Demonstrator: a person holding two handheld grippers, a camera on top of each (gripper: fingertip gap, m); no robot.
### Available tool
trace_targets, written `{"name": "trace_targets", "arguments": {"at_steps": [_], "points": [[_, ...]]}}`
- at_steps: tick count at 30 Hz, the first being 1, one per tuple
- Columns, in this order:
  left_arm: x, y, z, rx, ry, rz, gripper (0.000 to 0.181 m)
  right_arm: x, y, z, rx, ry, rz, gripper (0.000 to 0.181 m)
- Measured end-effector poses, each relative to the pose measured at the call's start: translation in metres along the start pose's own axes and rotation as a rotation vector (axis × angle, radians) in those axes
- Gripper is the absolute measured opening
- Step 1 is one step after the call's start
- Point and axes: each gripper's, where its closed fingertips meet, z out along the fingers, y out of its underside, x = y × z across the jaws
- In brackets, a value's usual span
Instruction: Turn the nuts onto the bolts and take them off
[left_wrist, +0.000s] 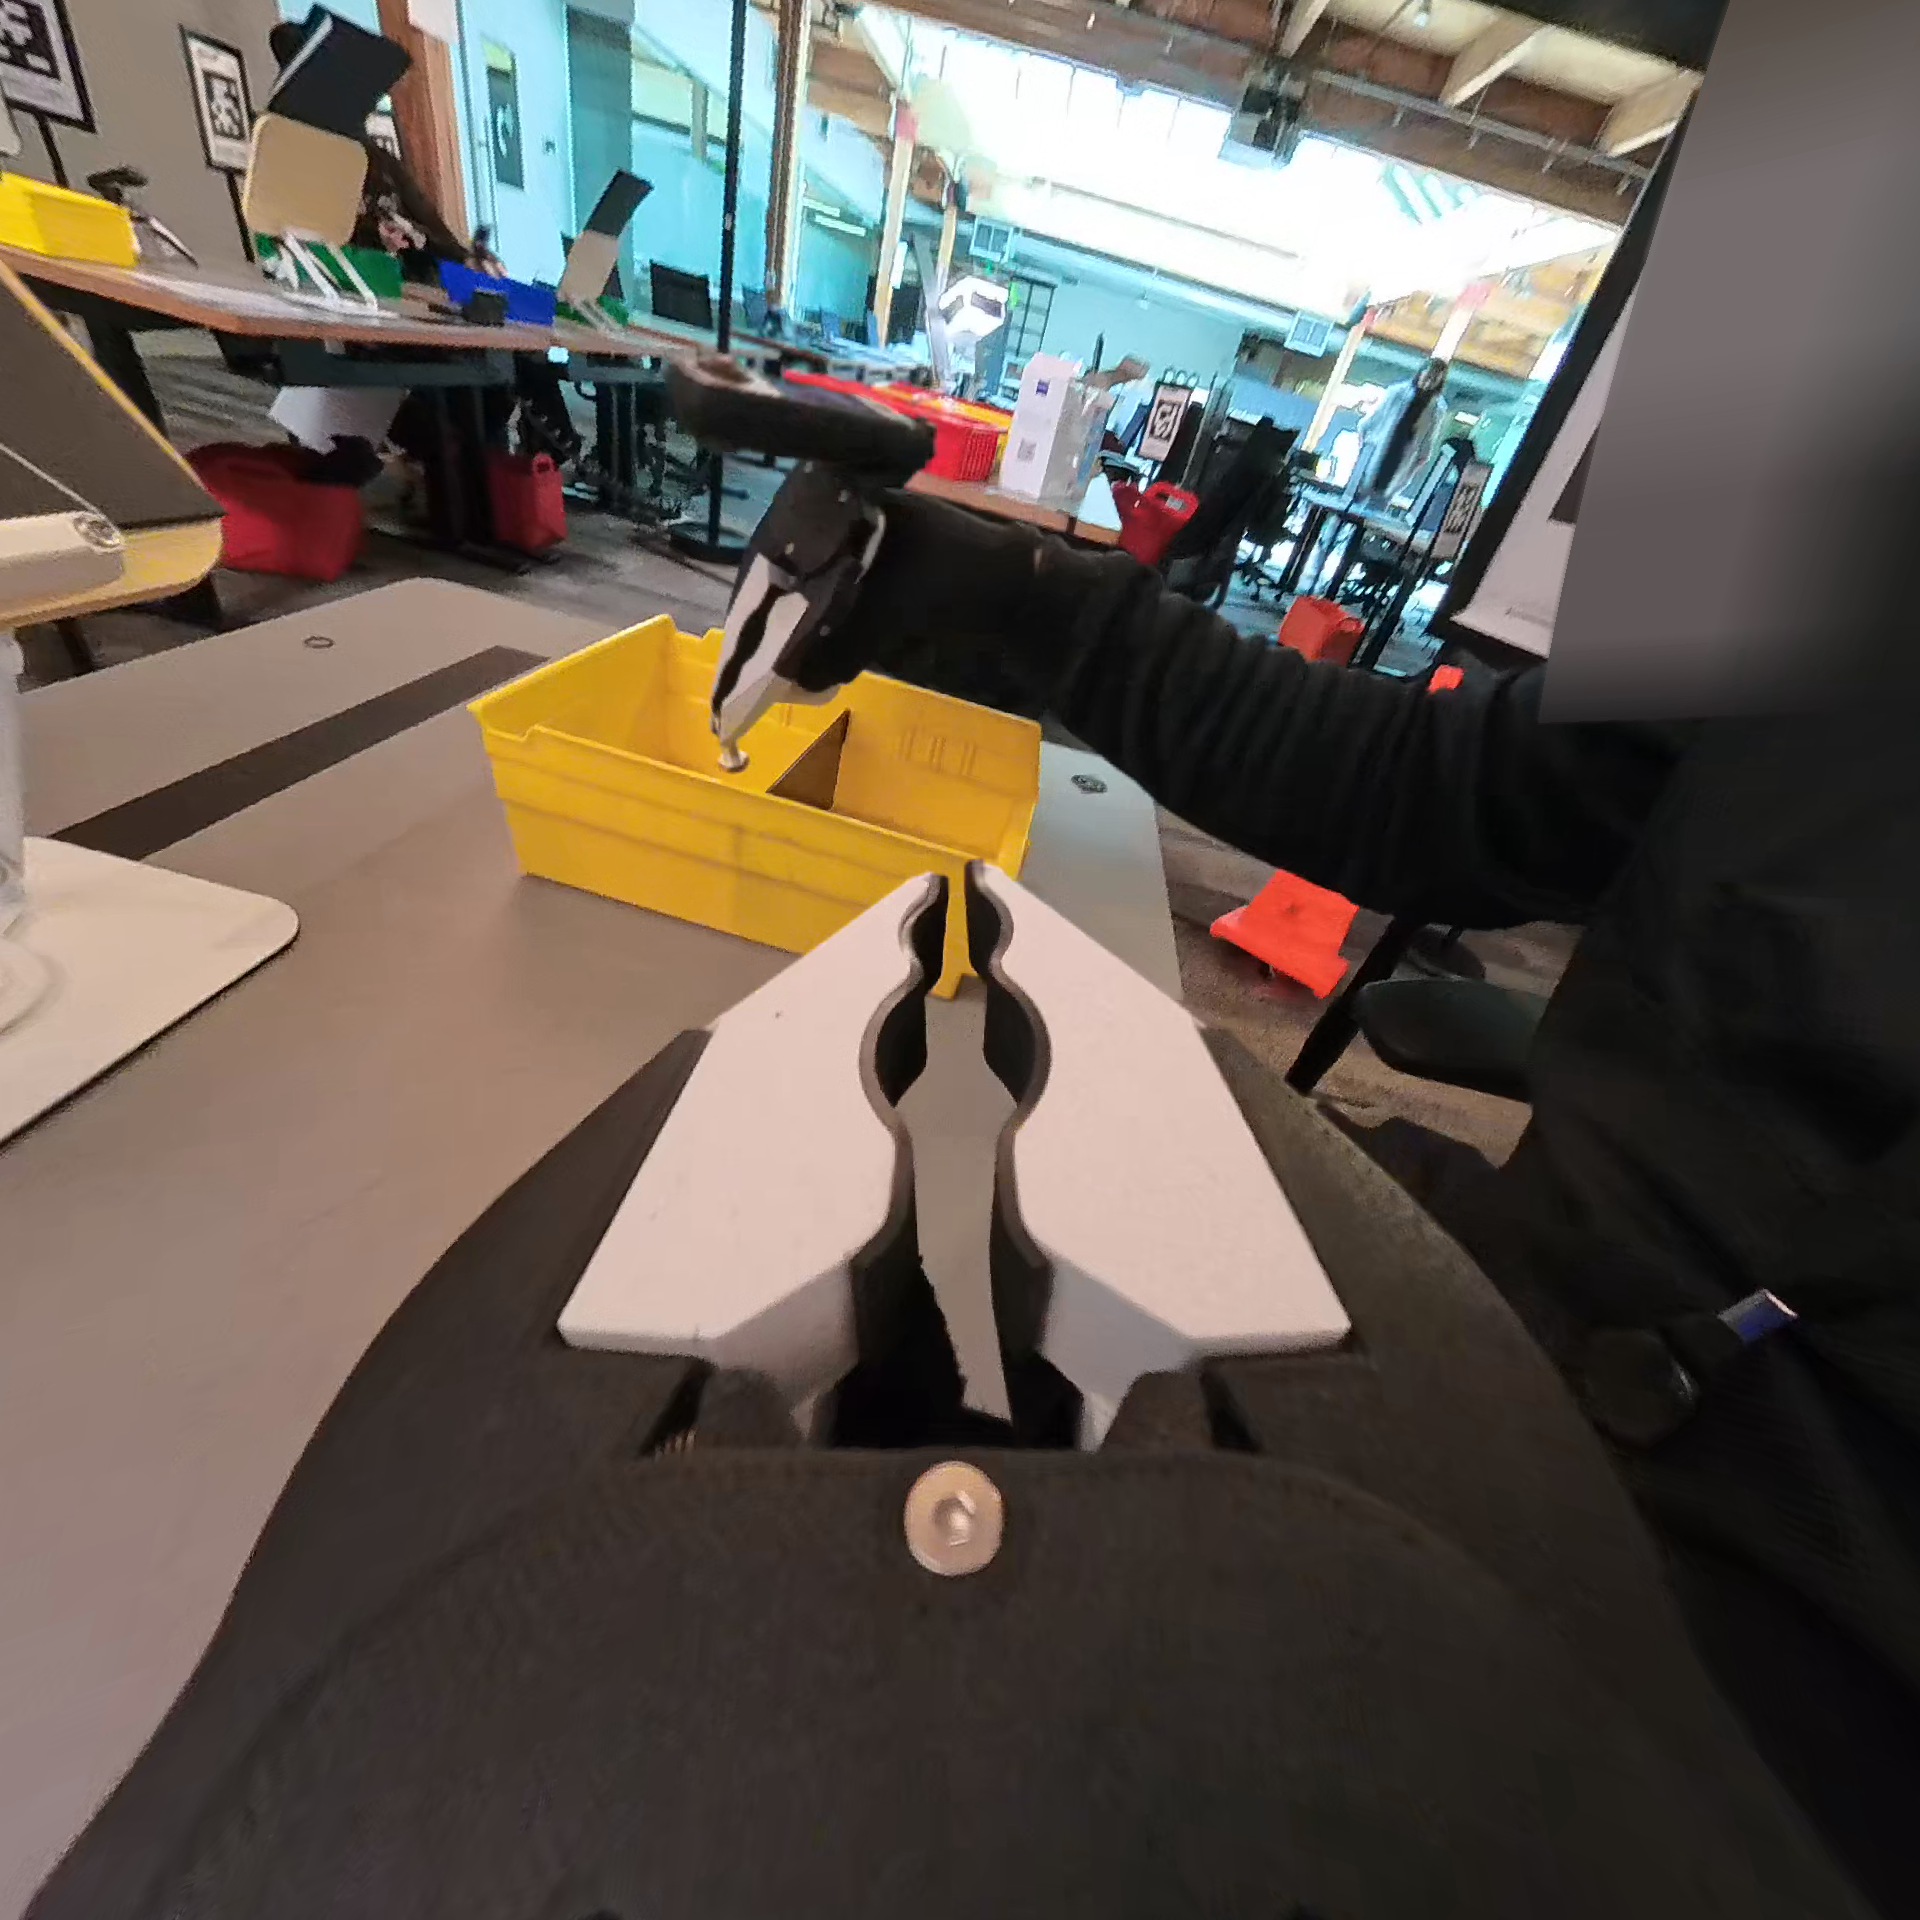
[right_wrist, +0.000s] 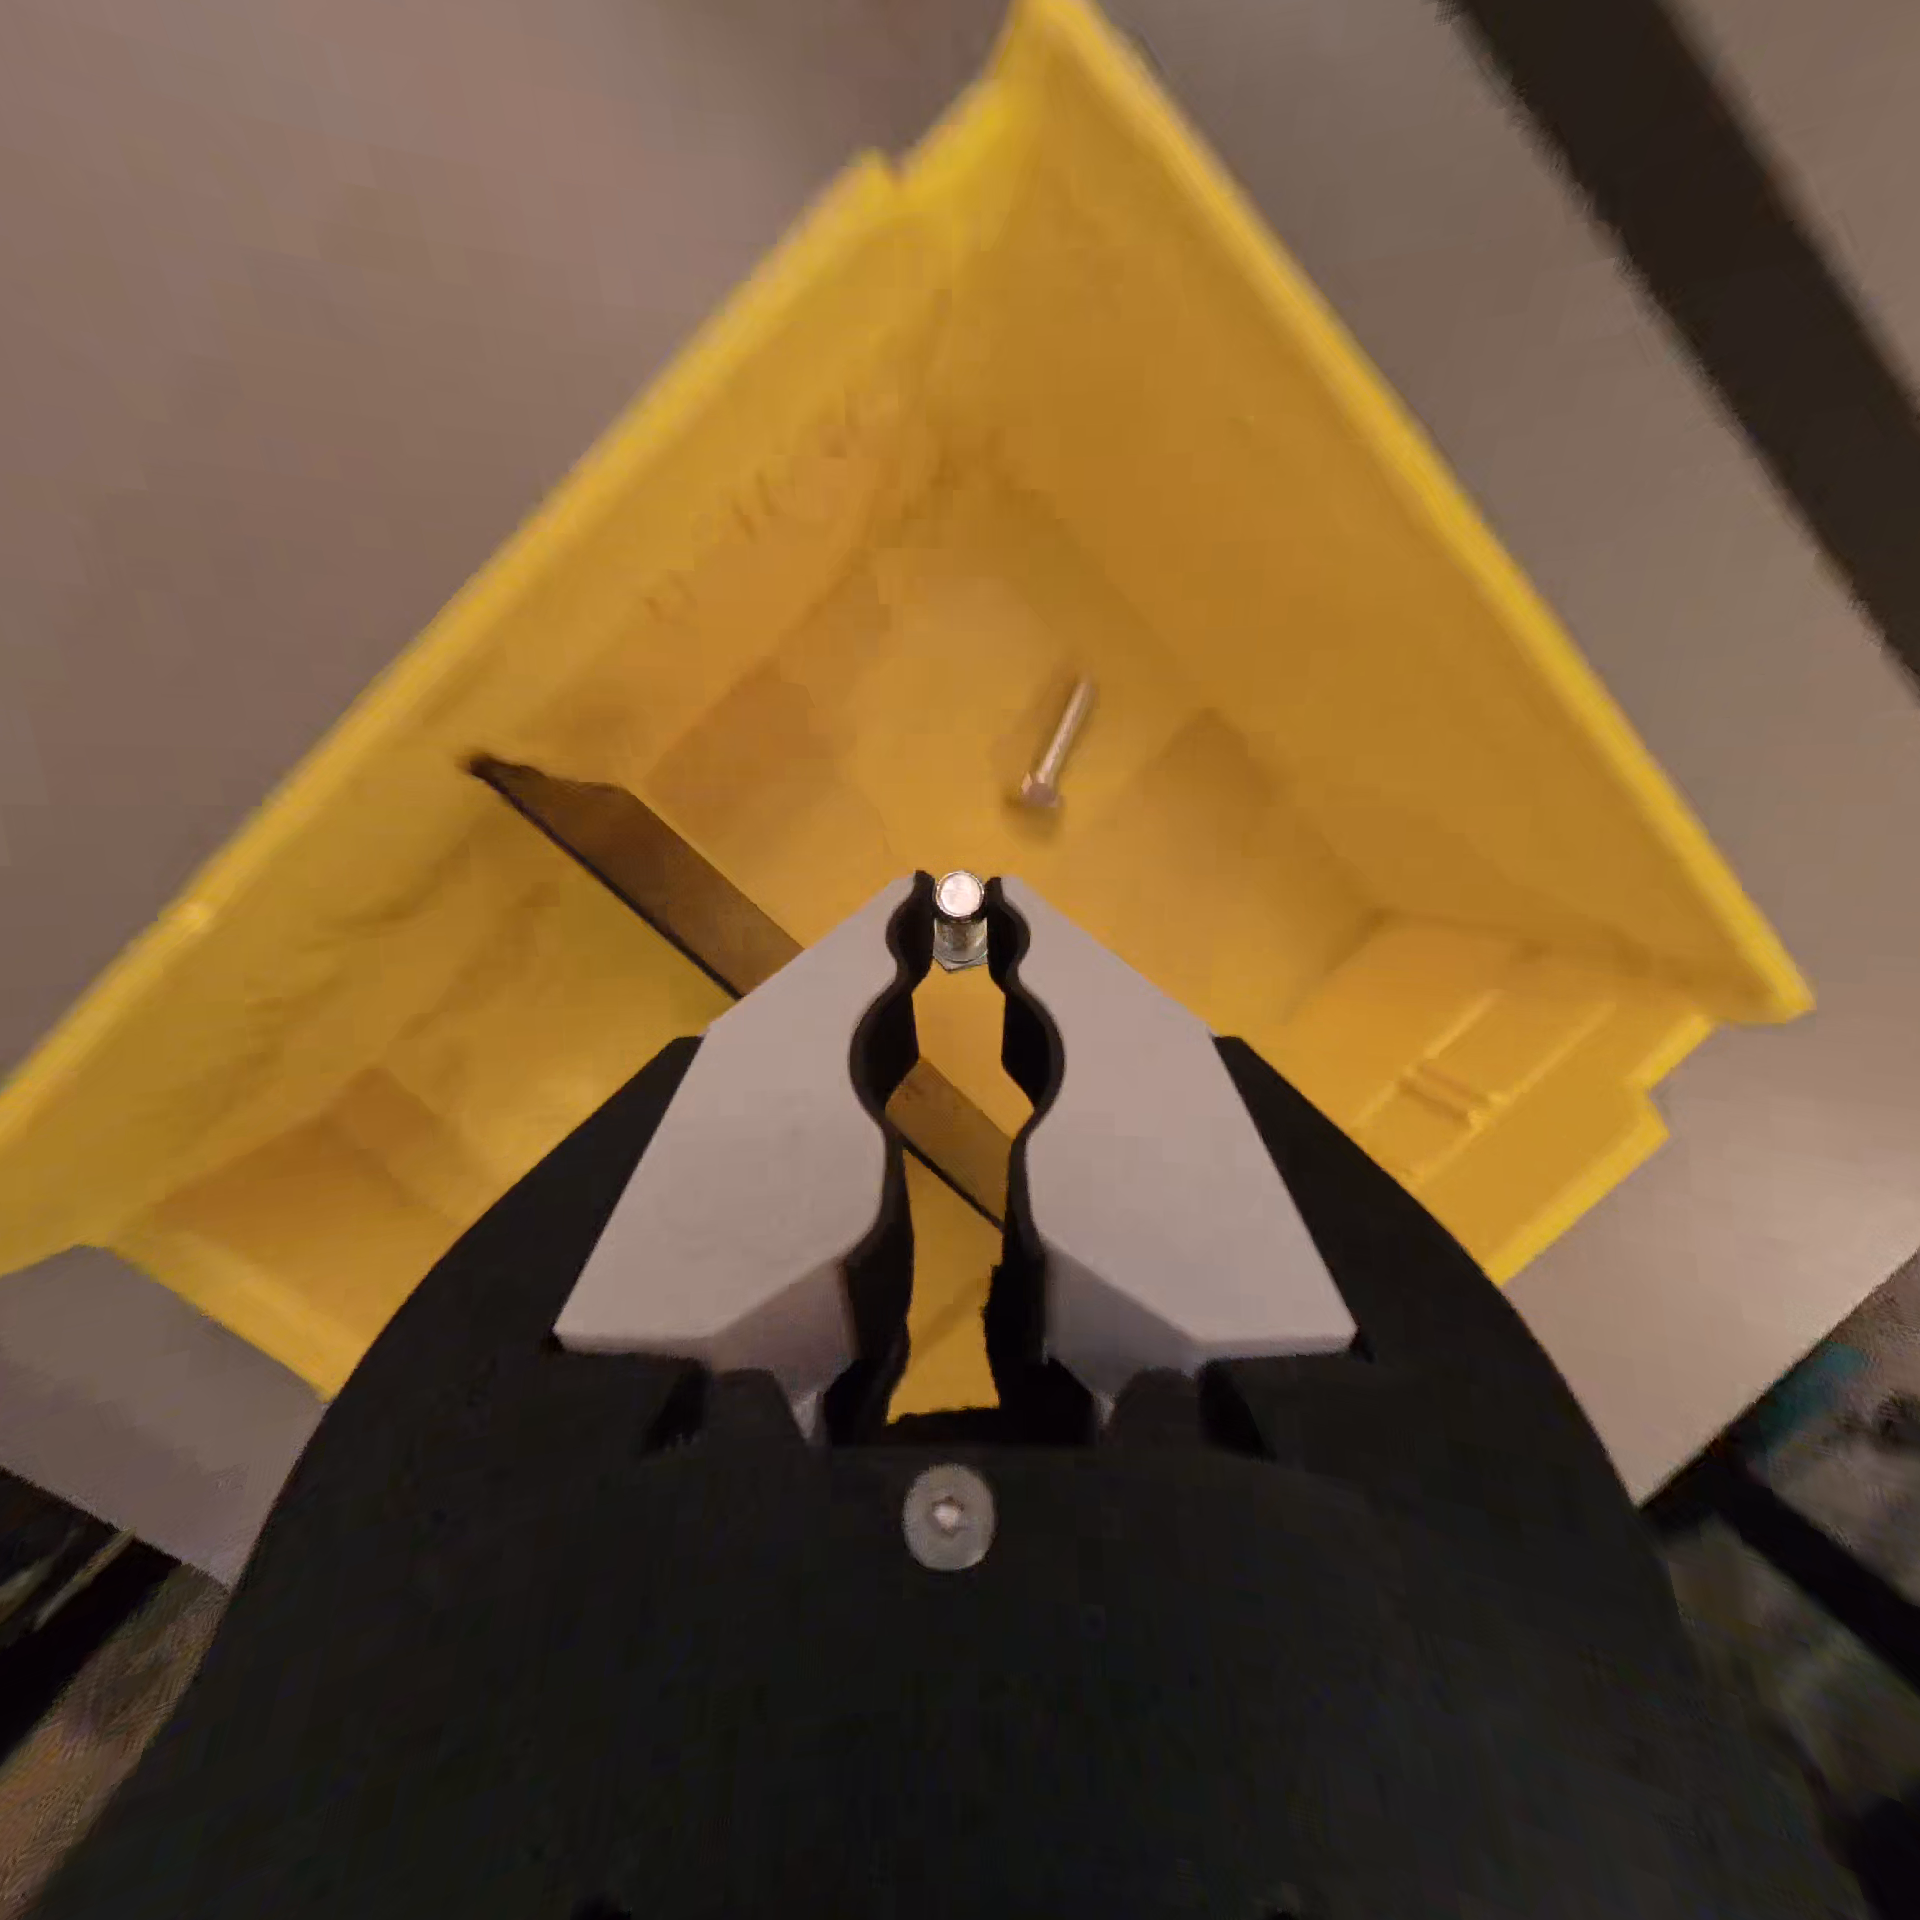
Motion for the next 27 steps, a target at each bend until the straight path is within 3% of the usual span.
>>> {"name": "trace_targets", "arguments": {"at_steps": [6,9,13,19,21,27], "points": [[-0.003,0.005,0.003,-0.032,-0.011,0.008,0.002,0.017,0.038,0.047,-0.335,-0.022,0.005,0.009],[-0.008,0.007,-0.001,-0.047,-0.027,0.014,0.002,0.033,0.022,0.052,-0.308,0.062,-0.009,0.028],[-0.029,0.007,-0.019,-0.127,-0.133,0.067,0.007,0.027,-0.014,0.022,-0.147,0.127,-0.031,0.028],[-0.088,0.003,-0.095,-0.318,-0.469,0.148,0.019,-0.043,-0.059,-0.036,0.105,0.093,-0.145,0.024],[-0.104,0.006,-0.126,-0.364,-0.563,0.125,0.02,-0.078,-0.065,-0.046,0.16,0.013,-0.194,0.022],[-0.129,0.064,-0.205,-0.762,-0.746,0.044,0.027,-0.151,-0.074,-0.056,0.237,-0.114,-0.275,0.02]]}}
